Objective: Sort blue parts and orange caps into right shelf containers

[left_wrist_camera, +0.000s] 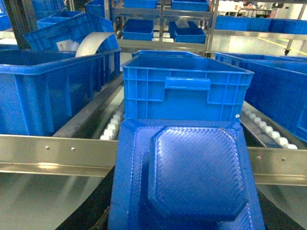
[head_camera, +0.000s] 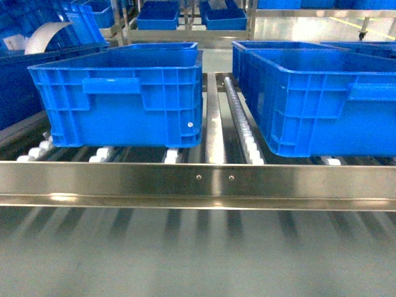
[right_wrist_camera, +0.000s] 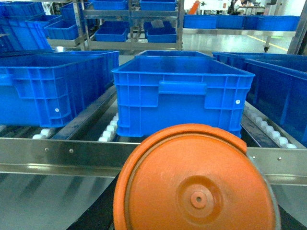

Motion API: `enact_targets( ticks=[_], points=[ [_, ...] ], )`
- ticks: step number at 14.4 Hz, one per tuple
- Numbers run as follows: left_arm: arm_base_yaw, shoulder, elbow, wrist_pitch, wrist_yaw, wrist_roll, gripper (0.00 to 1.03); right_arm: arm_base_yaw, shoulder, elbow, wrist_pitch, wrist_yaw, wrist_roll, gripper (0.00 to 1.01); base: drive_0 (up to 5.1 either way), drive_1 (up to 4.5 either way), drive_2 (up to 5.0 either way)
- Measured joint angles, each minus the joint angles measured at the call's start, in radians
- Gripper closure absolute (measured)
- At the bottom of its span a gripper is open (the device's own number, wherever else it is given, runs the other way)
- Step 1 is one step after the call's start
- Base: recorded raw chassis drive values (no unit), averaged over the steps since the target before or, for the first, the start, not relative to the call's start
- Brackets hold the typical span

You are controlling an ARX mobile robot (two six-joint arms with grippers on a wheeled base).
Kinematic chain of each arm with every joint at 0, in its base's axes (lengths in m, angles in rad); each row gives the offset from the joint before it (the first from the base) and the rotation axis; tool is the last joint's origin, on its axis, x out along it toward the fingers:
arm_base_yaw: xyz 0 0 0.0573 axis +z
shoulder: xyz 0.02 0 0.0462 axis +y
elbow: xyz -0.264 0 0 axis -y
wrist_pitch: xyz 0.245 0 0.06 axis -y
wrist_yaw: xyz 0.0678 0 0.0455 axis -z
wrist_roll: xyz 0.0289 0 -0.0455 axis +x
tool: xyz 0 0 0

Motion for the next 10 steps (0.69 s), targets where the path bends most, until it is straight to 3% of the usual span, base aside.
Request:
enact_targets(
  ticks=[10],
  points=[
    [0.000,0.000,0.000,0.000,0.000,0.000,0.60,0.000,0.000,0.000,-0.003,0.000,0.000,0.56,0.0,4.17,-4.2]
  ],
)
